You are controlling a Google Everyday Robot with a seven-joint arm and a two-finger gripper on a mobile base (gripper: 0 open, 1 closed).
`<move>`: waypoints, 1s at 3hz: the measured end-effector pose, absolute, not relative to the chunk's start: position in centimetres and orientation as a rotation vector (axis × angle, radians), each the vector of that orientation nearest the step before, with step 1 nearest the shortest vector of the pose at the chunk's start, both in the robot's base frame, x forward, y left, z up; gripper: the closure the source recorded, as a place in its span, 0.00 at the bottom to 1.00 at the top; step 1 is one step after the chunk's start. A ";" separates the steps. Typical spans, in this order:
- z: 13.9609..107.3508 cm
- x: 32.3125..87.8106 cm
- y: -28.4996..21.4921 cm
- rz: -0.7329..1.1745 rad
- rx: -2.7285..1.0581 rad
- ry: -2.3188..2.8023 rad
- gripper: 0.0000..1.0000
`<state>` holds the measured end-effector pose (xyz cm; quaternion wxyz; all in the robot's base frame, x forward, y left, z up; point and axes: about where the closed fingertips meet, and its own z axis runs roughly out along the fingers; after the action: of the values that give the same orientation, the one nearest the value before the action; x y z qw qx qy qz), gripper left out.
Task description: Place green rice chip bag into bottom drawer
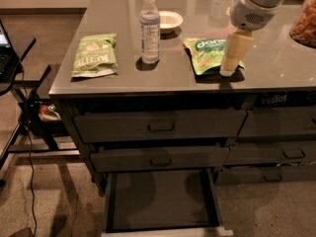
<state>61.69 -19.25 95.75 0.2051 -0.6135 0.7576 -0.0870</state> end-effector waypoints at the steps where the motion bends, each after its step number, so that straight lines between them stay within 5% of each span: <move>1: 95.3 62.4 -19.4 -0.255 -1.706 2.124 0.00; 3: 93.2 66.6 -20.8 -0.243 -1.657 2.155 0.00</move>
Offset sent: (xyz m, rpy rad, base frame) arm 0.0592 -0.0204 -0.0256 0.0013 0.0047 -0.0794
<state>66.58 -20.81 93.18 0.2048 -0.5942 0.7729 -0.0872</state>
